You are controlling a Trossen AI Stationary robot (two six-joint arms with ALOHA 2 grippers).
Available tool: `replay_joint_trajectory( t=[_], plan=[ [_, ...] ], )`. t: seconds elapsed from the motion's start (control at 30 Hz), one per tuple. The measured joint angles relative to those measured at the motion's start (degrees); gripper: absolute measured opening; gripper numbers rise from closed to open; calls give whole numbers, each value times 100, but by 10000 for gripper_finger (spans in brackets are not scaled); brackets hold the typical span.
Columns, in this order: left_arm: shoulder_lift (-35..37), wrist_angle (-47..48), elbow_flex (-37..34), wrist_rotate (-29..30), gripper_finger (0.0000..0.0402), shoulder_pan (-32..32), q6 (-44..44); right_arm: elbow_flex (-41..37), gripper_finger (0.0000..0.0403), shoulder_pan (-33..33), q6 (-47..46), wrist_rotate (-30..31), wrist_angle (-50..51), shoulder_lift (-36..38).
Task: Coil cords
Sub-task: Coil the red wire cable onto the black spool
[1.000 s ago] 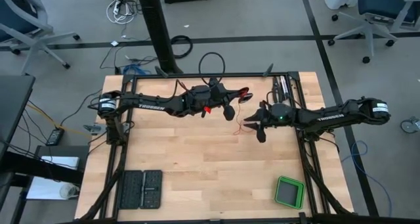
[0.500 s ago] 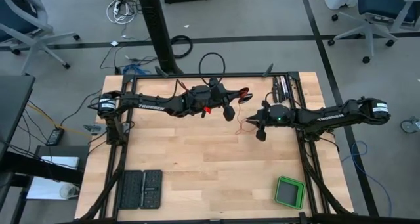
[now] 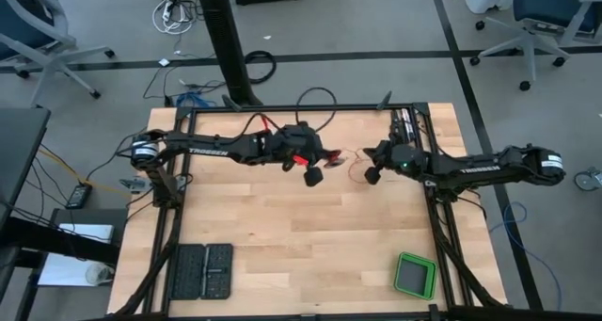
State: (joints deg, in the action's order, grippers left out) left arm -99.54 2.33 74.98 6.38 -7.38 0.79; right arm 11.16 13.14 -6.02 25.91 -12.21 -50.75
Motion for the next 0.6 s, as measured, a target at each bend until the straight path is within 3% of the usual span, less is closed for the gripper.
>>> replay_joint_trajectory(
  t=[0.17, 0.37, 0.6],
  plan=[
    [23, 1413, -2, 5, 1, -2, -222, 0, 2, 19, 123, -51, -2, 532],
    [40, 2692, 0, 443, 1, -9, -352, 0, 1, 16, 174, -362, -130, 1242],
    [38, 2845, 0, 945, 1, -11, 62, 0, 1, 16, -85, -1395, -1432, 1747]
  ],
)
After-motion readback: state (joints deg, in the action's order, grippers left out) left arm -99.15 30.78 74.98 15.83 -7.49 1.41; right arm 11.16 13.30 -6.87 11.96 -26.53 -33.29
